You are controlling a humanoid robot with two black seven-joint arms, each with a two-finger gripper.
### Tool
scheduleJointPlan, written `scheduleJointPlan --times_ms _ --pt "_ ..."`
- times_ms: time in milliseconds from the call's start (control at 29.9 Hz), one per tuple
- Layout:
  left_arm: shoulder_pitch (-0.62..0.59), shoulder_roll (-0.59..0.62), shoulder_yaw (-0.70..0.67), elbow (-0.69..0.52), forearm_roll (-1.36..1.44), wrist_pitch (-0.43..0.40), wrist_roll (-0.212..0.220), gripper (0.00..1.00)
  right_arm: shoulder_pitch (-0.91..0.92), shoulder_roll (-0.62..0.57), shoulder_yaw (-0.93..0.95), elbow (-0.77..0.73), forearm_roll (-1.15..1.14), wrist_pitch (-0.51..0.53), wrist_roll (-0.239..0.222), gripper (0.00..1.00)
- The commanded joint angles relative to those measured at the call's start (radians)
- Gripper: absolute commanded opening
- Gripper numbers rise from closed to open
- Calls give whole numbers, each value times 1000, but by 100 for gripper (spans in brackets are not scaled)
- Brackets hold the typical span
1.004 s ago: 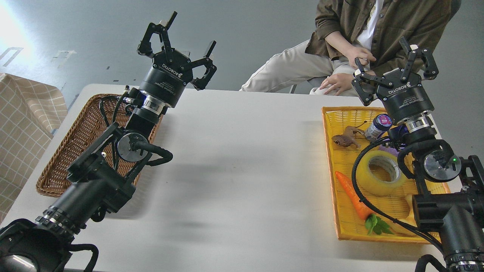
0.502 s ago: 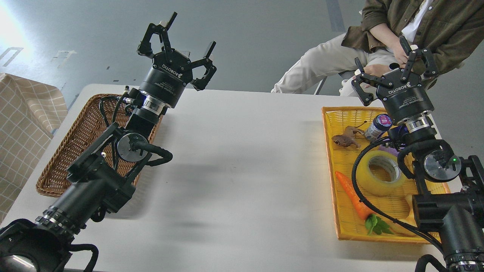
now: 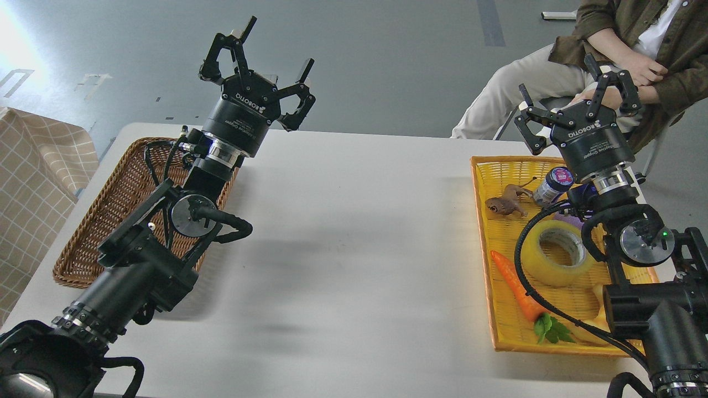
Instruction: Place and transfer tape with both arms
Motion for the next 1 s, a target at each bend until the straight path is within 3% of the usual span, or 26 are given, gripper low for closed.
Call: scheduleJointPlan --times_ms 0,970 --pt "0 1 0 1 0 0 0 98 0 0 0 0 0 0 0 100" --pt "0 -3 7 1 -3 0 0 98 0 0 -2 2 0 0 0 100"
